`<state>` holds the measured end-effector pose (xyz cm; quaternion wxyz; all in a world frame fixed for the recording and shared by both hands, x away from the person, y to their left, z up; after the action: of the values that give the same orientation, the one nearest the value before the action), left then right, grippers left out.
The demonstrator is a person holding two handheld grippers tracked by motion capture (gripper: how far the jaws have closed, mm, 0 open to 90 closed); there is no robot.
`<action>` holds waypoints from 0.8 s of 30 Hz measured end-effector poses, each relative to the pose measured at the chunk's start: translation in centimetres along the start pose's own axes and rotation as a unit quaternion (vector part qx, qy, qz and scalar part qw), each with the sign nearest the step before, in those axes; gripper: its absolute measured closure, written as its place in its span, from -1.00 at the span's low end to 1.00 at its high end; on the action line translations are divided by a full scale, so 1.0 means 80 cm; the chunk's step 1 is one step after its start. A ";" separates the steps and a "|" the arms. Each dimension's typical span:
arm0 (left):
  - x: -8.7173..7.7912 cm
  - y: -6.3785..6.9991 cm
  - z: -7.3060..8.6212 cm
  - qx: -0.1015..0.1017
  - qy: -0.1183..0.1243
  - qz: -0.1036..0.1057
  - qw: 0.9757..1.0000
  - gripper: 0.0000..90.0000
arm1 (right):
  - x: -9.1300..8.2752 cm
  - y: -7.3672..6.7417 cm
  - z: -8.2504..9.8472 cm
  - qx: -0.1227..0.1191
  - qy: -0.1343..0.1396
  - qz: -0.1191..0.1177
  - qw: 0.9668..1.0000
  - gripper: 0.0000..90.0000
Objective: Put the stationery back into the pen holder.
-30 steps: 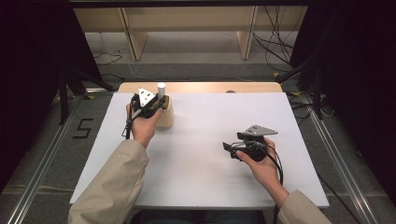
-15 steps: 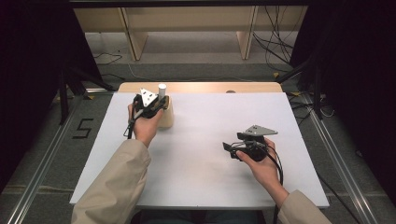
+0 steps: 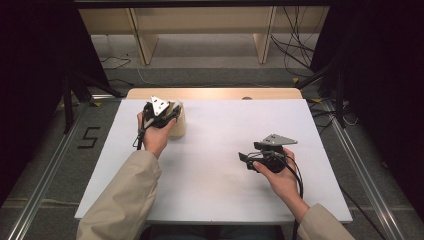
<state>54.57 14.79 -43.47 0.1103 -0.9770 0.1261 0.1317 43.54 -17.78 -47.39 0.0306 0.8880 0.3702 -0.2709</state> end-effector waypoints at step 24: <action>-0.041 0.002 -0.019 -0.022 0.010 0.008 1.000 -0.21 | 0.000 0.003 0.001 0.007 0.000 0.002 1.000 -0.43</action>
<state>51.84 14.97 -41.16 0.0867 -0.9794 0.1324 0.1252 43.67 -17.97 -47.53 0.0253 0.8891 0.3664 -0.2730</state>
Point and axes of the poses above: each handheld gripper's, and its own axes: x roughly forward along the jaws, z roughly out of its underside, y roughly to its right, the point moved 4 cm from there along x, roughly forward along the jaws, and after that the axes turned 5 degrees about -z, right-handed, at the moved point
